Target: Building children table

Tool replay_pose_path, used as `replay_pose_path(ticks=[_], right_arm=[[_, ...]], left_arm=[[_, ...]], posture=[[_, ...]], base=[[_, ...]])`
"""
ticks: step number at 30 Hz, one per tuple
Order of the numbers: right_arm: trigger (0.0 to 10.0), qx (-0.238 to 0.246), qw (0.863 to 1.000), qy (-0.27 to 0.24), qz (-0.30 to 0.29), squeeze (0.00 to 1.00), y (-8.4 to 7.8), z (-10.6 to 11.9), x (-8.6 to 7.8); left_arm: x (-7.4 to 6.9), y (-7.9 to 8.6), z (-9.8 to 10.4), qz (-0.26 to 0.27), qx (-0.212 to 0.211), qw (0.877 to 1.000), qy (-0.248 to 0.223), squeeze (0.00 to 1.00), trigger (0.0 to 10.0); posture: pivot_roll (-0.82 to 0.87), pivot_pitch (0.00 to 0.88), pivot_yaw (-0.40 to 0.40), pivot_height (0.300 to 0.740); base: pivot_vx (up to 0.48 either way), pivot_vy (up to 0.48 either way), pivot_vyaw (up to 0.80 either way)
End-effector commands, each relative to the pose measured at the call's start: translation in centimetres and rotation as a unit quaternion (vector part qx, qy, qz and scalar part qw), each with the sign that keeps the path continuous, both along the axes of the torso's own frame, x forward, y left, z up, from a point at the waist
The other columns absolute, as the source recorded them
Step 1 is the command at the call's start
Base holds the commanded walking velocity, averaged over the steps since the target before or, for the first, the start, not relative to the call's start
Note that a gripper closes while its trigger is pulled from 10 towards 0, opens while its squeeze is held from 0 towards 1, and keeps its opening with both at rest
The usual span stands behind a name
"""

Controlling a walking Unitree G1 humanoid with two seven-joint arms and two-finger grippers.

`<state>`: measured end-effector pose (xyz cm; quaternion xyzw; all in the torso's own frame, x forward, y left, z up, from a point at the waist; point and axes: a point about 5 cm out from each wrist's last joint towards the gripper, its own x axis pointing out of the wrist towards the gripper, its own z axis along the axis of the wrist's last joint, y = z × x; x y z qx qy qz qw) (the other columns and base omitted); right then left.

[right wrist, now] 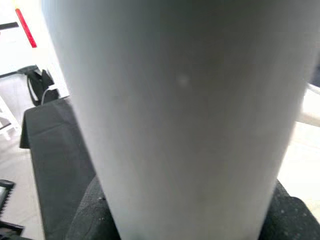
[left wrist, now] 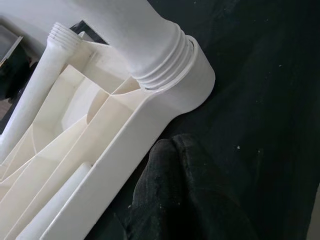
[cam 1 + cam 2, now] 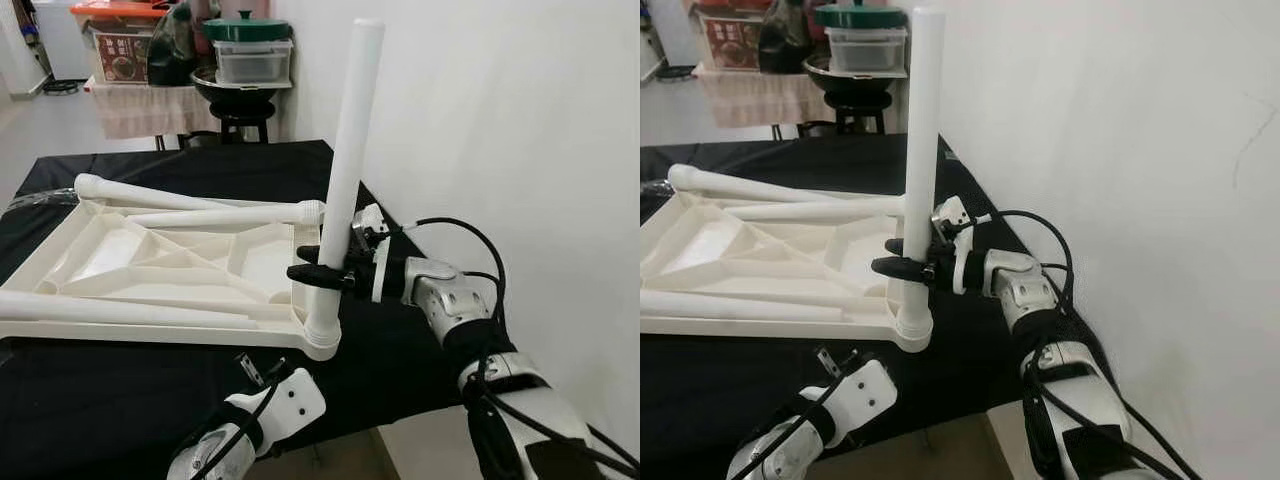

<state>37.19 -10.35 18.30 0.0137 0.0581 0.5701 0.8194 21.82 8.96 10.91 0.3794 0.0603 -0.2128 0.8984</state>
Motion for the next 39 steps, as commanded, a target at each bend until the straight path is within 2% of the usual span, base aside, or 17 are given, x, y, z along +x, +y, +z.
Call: replay_pose_path(ticks=[1,3,5,6,8,9,12,18,19,21,22,24,28,29,30,32,39], right_arm=[[0.0,-0.054,0.998,0.018,-0.021,0.0,-0.4,-1.3,0.1],[0.0,-0.072,0.993,0.025,-0.09,0.0,-1.7,-1.7,0.4],[0.0,-0.046,0.943,0.032,-0.327,0.0,-3.9,-2.4,0.9],[0.0,-0.046,0.943,0.032,-0.327,0.0,-3.9,-2.4,0.9],[0.0,-0.012,0.922,0.069,-0.382,0.0,-2.3,-4.9,-1.8],[0.0,0.008,0.896,0.108,-0.431,0.0,-1.1,-6.8,-4.6],[0.0,0.013,0.887,0.124,-0.445,0.0,0.9,-8.5,-7.6],[0.0,0.0,0.905,0.043,-0.422,0.0,1.3,-5.7,-4.8],[10.0,-0.004,0.916,0.04,-0.4,0.0,1.6,-5.4,-4.7],[10.0,-0.004,0.916,0.04,-0.4,0.0,1.6,-5.4,-4.7],[10.0,-0.01,0.931,0.04,-0.362,1.0,1.9,-5.4,-4.7],[10.0,-0.014,0.955,0.049,-0.293,1.0,2.3,-5.0,-4.7],[10.0,0.0,0.965,0.032,-0.261,1.0,2.4,-4.1,-4.4],[10.0,0.01,0.975,0.013,-0.22,0.85,2.1,-3.0,-4.0],[10.0,0.015,0.984,-0.01,-0.177,0.0,1.8,-2.1,-3.5],[10.0,0.008,0.995,-0.051,-0.088,0.0,1.2,-0.7,-3.1],[10.0,-0.008,0.999,-0.052,0.003,0.0,0.7,0.7,-1.5]], left_arm=[[-0.1,-0.3,-0.2,0.0,0.0,1.0,0.005,0.0,10.0],[-0.2,-0.3,-0.1,0.0,0.0,1.0,0.004,0.0,10.0],[-0.5,-0.2,0.0,-0.001,-0.001,1.0,0.003,0.0,10.0],[-0.5,-0.2,0.0,-0.001,-0.001,1.0,0.003,0.0,10.0],[-0.7,-0.1,0.1,-0.002,-0.002,1.0,0.003,0.0,10.0],[-0.7,0.0,0.2,-0.002,-0.002,1.0,0.002,0.0,10.0],[-0.8,0.2,0.2,-0.003,-0.002,1.0,0.002,0.0,10.0],[-0.5,0.3,0.1,-0.001,-0.002,1.0,0.004,0.0,10.0],[-0.5,0.3,0.1,-0.001,-0.002,1.0,0.004,0.0,10.0],[-0.5,0.3,0.1,-0.001,-0.002,1.0,0.004,0.0,10.0],[-0.4,0.3,0.1,-0.001,-0.002,1.0,0.004,0.0,10.0],[-0.2,0.2,0.0,-0.001,-0.002,1.0,0.004,0.0,10.0],[-0.1,0.2,0.0,0.0,-0.001,1.0,0.005,0.0,10.0],[0.0,0.1,-0.1,0.0,-0.001,1.0,0.005,0.0,10.0],[0.1,0.0,-0.2,0.0,-0.001,1.0,0.006,0.0,10.0],[0.4,-0.1,-0.4,0.001,0.0,1.0,0.008,0.0,10.0],[0.8,-0.3,-0.7,0.003,-0.001,1.0,0.012,0.0,10.0]], posture=[[0.18,0.0,-0.128,0.74],[0.17,0.0,-0.14,0.74],[0.17,0.0,-0.149,0.74],[0.17,0.0,-0.149,0.74],[0.16,0.0,-0.14,0.74],[0.15,0.0,-0.127,0.74],[0.13,0.0,-0.116,0.74],[0.12,0.0,-0.114,0.74],[0.12,0.0,-0.115,0.74],[0.12,0.0,-0.115,0.74],[0.13,0.0,-0.115,0.74],[0.13,0.0,-0.112,0.74],[0.12,0.0,-0.111,0.74],[0.12,0.0,-0.106,0.74],[0.12,0.0,-0.107,0.74],[0.11,0.0,-0.105,0.74],[0.1,0.0,-0.095,0.74]], base=[[0.0,0.0,0.0],[0.0,0.0,0.0],[0.0,0.0,0.0],[0.0,0.0,0.0],[0.0,0.0,0.0],[0.0,0.0,0.0],[0.0,0.0,0.0],[0.0,0.0,0.0],[0.0,0.0,0.0],[0.0,0.0,0.0],[0.0,0.0,0.0],[0.0,0.0,0.0],[0.0,0.0,0.0],[0.0,0.0,0.0],[0.0,0.0,0.0],[0.0,0.0,0.0],[0.0,0.0,0.0]])
